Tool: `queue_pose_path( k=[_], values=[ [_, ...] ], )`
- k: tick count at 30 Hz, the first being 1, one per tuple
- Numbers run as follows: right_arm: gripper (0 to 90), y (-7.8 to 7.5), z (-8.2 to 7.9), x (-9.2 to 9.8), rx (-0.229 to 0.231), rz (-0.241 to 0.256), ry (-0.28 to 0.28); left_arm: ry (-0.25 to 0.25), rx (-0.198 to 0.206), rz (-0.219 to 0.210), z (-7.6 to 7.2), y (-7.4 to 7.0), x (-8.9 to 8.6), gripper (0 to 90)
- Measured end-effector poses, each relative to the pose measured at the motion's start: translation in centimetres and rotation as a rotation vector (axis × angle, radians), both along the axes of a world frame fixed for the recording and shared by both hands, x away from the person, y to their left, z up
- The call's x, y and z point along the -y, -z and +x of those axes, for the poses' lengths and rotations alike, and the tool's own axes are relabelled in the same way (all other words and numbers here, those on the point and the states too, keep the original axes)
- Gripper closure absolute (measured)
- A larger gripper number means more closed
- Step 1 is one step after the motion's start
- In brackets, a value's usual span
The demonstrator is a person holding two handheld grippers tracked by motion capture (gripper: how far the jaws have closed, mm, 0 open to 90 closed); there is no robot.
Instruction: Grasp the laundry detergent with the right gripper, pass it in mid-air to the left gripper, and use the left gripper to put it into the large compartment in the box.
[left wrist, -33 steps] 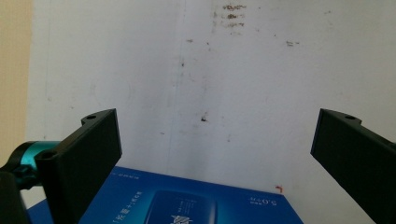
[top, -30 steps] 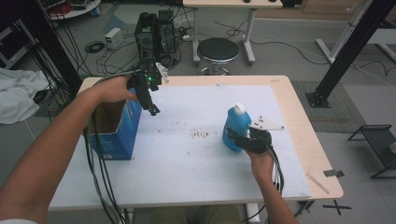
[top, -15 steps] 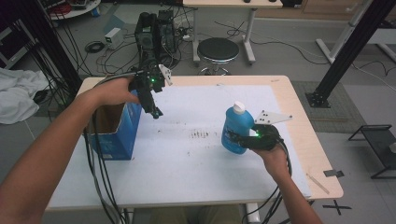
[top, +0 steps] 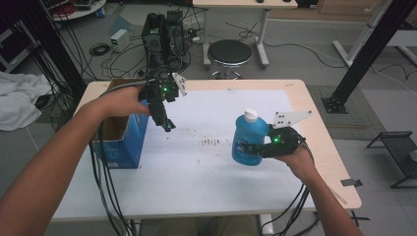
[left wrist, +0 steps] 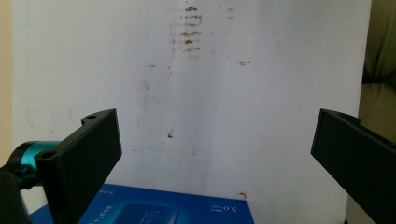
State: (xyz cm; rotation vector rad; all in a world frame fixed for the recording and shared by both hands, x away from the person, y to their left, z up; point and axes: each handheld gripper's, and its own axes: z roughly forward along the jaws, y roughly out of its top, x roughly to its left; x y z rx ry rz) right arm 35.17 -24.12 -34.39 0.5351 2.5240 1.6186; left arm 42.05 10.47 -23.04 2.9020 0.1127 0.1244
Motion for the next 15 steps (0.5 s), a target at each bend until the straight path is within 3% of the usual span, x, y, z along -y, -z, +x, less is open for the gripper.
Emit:
queue_pose_path(
  k=[9,15],
  values=[
    [44.0,-0.4,0.9,-1.2,-0.017,-0.031,-0.112,0.009,-0.004,-0.005,-1.6,-0.8,1.4,1.7],
    [44.1,-0.8,1.1,-2.4,0.0,-0.059,-0.179,0.01,-0.009,-0.011,-2.6,-1.2,1.9,1.7]
  ],
)
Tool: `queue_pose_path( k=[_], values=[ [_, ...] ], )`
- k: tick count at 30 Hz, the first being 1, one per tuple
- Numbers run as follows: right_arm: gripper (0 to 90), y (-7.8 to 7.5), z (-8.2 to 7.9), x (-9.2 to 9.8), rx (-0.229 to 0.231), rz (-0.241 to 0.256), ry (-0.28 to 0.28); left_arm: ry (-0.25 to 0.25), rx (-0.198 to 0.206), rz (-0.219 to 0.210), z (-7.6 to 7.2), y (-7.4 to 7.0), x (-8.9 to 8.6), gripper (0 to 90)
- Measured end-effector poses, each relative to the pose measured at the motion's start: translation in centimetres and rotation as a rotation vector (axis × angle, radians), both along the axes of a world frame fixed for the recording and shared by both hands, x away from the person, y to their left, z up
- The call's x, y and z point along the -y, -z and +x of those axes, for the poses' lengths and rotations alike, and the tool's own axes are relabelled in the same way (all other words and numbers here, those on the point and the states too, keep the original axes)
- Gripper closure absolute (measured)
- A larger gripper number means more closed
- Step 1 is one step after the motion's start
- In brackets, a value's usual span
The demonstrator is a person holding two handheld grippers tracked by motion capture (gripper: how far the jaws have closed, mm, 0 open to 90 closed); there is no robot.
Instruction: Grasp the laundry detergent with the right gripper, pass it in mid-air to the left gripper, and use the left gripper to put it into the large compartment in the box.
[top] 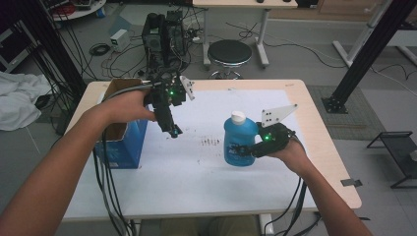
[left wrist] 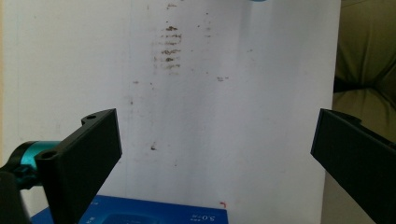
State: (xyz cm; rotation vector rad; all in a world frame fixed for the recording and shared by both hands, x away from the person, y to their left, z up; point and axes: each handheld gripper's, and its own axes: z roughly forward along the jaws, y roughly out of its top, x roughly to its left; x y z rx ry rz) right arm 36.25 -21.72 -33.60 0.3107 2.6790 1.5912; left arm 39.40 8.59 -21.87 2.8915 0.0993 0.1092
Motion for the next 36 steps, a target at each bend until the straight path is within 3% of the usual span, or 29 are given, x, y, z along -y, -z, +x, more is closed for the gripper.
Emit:
queue_pose_path(
  k=[12,13,20,21,22,36],
  values=[
    [44.2,-0.2,-0.2,-2.5,-0.007,-0.022,-0.088,0.028,-0.022,0.007,-1.9,-0.6,1.1,1.7],
    [44.2,-0.1,-0.2,-2.8,-0.004,-0.005,-0.098,0.03,-0.026,0.009,-2.0,-0.6,1.2,1.7],
    [44.2,-0.2,-0.1,-3.8,0.008,-0.002,-0.112,0.053,-0.04,0.016,-2.6,-0.8,2.6,1.7],
    [44.2,-0.2,0.0,-4.1,0.037,0.015,-0.125,0.055,-0.039,0.015,-2.7,-0.8,2.7,1.7],
    [44.2,-0.2,-0.1,-4.1,0.017,0.002,-0.12,0.056,-0.042,0.018,-2.8,-0.9,2.9,1.7],
    [44.2,-0.7,0.2,-6.4,0.06,-0.02,-0.17,0.066,-0.081,0.027,-3.4,-1.0,4.5,1.7]
  ],
)
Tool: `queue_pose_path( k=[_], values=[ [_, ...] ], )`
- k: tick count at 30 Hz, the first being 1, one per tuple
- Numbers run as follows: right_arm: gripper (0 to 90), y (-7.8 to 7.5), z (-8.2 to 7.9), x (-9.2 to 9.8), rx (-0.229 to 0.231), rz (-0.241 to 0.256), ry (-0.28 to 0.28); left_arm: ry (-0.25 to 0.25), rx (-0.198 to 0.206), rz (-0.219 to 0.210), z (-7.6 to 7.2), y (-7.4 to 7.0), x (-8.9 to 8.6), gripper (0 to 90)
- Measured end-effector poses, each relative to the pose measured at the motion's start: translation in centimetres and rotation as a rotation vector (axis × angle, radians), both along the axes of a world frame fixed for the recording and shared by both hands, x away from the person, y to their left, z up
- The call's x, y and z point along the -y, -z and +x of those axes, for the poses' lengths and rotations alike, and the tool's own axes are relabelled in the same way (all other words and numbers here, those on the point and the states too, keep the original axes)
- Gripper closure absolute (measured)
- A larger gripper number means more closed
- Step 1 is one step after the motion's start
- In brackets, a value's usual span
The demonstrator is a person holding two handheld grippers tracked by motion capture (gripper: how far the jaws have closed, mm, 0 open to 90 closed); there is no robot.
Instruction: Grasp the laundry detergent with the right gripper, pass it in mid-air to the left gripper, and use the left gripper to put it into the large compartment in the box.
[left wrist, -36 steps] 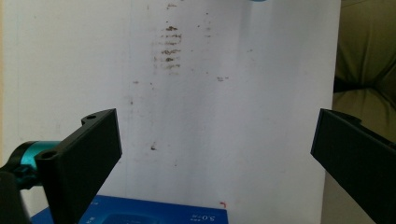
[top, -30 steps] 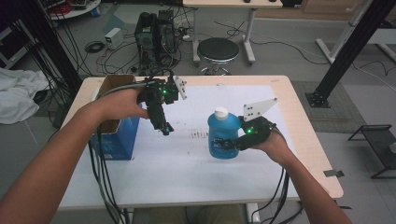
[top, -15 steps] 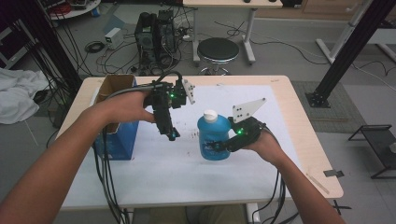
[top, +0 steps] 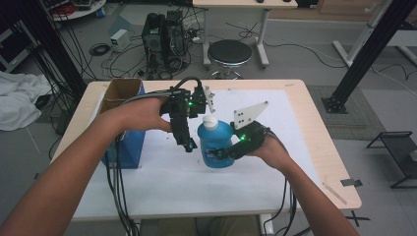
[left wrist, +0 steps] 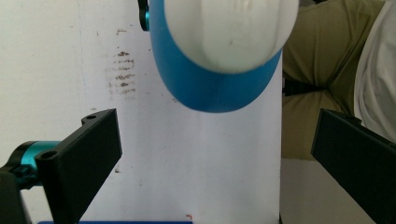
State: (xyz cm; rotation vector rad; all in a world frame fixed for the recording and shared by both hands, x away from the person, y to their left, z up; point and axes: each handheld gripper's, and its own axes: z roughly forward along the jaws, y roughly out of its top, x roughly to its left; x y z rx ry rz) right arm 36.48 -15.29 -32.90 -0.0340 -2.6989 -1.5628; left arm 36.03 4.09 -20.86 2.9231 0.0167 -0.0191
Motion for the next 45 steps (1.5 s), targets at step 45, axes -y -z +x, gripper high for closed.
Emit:
queue_pose_path(
  k=[45],
  values=[
    [44.2,-0.3,0.0,-1.5,0.007,0.002,0.005,0.044,0.024,0.006,0.4,0.5,3.1,11.9]
  ],
)
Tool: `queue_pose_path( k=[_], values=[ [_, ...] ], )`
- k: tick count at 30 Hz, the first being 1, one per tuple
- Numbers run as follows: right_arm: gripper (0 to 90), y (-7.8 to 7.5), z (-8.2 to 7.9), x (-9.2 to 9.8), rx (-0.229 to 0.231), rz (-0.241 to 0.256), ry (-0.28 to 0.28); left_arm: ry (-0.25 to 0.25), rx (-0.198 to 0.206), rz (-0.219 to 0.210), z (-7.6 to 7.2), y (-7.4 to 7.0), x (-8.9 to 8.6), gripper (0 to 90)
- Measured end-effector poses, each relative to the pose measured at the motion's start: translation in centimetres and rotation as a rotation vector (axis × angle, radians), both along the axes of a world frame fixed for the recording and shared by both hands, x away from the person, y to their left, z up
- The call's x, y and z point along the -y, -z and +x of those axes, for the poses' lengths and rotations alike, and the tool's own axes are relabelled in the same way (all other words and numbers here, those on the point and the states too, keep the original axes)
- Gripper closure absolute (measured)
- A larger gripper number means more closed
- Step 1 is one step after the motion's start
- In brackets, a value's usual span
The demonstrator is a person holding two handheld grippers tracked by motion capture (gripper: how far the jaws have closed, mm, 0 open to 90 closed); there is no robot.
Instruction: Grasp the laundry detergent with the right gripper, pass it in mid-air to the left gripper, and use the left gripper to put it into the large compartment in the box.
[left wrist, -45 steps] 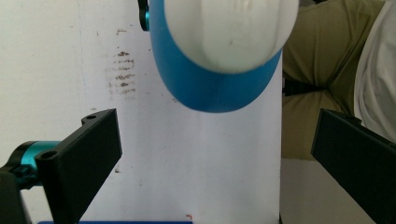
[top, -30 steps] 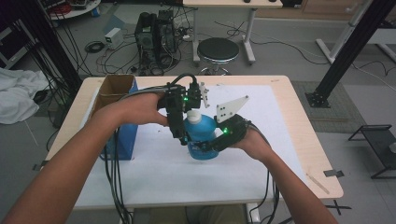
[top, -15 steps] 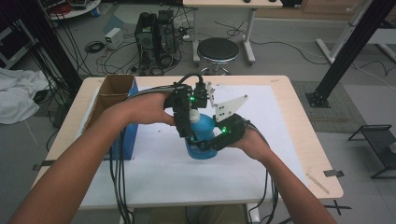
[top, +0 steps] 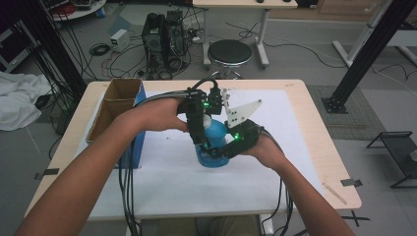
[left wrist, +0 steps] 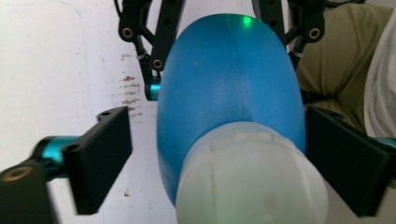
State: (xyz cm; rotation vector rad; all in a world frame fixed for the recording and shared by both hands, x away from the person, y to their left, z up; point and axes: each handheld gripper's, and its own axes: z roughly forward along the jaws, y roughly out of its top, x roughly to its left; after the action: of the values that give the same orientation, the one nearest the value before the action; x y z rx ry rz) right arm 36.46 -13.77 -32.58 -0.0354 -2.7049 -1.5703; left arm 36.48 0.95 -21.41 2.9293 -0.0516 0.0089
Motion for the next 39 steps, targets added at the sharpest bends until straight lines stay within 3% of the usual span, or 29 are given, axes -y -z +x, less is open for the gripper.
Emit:
queue_pose_path(
  k=[22,39],
  values=[
    [44.2,-0.16,-0.16,-0.02,-0.002,-0.005,0.006,0.019,0.014,0.007,-0.09,0.16,0.36,22.7],
    [44.2,-0.14,-0.17,-0.05,-0.002,-0.012,0.002,0.054,0.017,0.005,-0.43,0.14,0.43,36.7]
  ],
)
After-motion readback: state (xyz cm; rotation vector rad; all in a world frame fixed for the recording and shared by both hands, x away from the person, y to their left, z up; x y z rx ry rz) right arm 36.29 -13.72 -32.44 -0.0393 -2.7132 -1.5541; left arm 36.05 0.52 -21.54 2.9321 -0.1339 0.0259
